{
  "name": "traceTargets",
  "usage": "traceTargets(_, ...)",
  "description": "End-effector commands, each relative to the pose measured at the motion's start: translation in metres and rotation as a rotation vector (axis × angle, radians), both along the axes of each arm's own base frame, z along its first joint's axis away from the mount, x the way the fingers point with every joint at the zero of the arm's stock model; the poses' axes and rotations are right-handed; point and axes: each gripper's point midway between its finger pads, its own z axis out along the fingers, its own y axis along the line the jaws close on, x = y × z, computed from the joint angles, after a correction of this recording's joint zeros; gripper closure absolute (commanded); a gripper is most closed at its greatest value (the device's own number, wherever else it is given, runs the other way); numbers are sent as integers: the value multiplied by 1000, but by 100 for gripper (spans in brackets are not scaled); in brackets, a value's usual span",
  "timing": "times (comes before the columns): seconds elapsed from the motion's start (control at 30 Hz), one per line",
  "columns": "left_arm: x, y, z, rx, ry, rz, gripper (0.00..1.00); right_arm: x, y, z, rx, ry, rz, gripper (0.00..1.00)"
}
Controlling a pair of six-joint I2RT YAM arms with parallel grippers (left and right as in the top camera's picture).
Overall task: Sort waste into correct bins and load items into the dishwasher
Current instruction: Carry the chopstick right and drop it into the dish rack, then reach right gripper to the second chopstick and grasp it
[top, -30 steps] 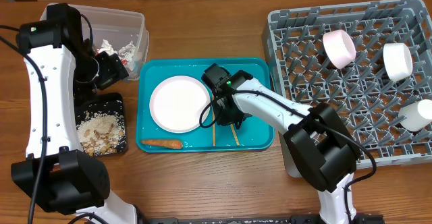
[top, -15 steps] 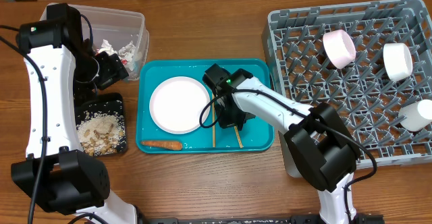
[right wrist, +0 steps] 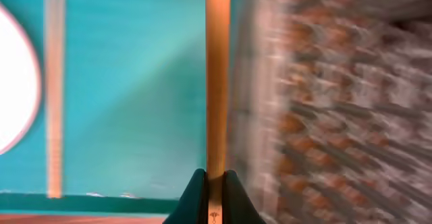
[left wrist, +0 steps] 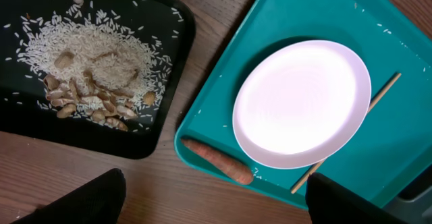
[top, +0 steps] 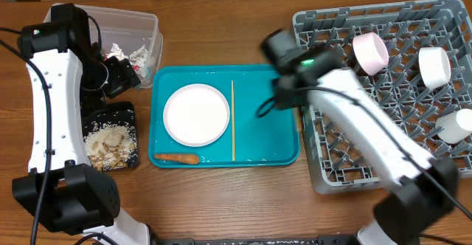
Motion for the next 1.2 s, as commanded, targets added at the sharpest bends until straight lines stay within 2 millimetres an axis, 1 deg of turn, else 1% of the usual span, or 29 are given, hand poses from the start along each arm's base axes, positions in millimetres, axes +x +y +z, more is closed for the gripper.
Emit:
traceTargets(0.0, -2, -2, 8, -4, -25, 10, 13, 5, -44, -6, -89, 36, -41, 96)
traceTargets(0.07, -2, -2, 8, -4, -25, 10, 13, 1, -53, -16, -78, 82, -27, 96)
traceTargets(0.13, -2, -2, 8, -4, -25, 10, 13, -3, -58, -27, -64, 124, 1, 96)
traceTargets(0.17, -2, -2, 8, -4, -25, 10, 13, -6, -64, -34, -69, 143, -7, 96)
traceTargets(0.3, -2, -2, 8, -4, -25, 10, 13, -11, -75, -57, -75, 172, -33, 96)
traceTargets(0.43, -2, -2, 8, -4, -25, 10, 13, -18, -66, -76, -26, 211, 38, 96)
traceTargets(0.5, -2, -2, 8, -4, -25, 10, 13, -20, -66, -85, -24, 215, 40, 96)
traceTargets(0.6, -2, -2, 8, -4, -25, 11, 13, -22, -67, -91, -24, 216, 40, 94)
traceTargets(0.63, -2, -2, 8, -4, -25, 10, 12, -21, -67, -91, -24, 215, 40, 90)
traceTargets(0.73, -2, -2, 8, -4, -25, 10, 13, -19, -66, -89, -20, 203, 39, 71)
traceTargets(0.77, -2, -2, 8, -4, -25, 11, 12, -17, -65, -86, -16, 192, 32, 67)
traceTargets(0.8, -2, -2, 8, -4, -25, 11, 12, -16, -65, -82, -12, 181, 26, 66)
traceTargets(0.87, -2, -2, 8, -4, -25, 10, 12, -9, -63, -67, 0, 140, 12, 65)
traceTargets(0.93, -2, -2, 8, -4, -25, 10, 12, 2, -60, -42, 27, 69, -6, 64)
traceTargets(0.97, -2, -2, 8, -4, -25, 10, 12, 7, -55, -28, 54, 32, -3, 64)
traceTargets(1.0, -2, -2, 8, -4, -25, 10, 11, 11, -49, -17, 81, 4, 5, 62)
traceTargets(1.07, -1, -2, 8, -4, -26, 11, 12, 17, -29, 10, 176, -55, 40, 62)
traceTargets(1.13, -1, -2, 8, -3, -27, 11, 11, 19, -5, 30, 283, -89, 91, 61)
traceTargets(1.17, -1, -2, 8, -3, -29, 11, 12, 18, 8, 37, 334, -96, 120, 61)
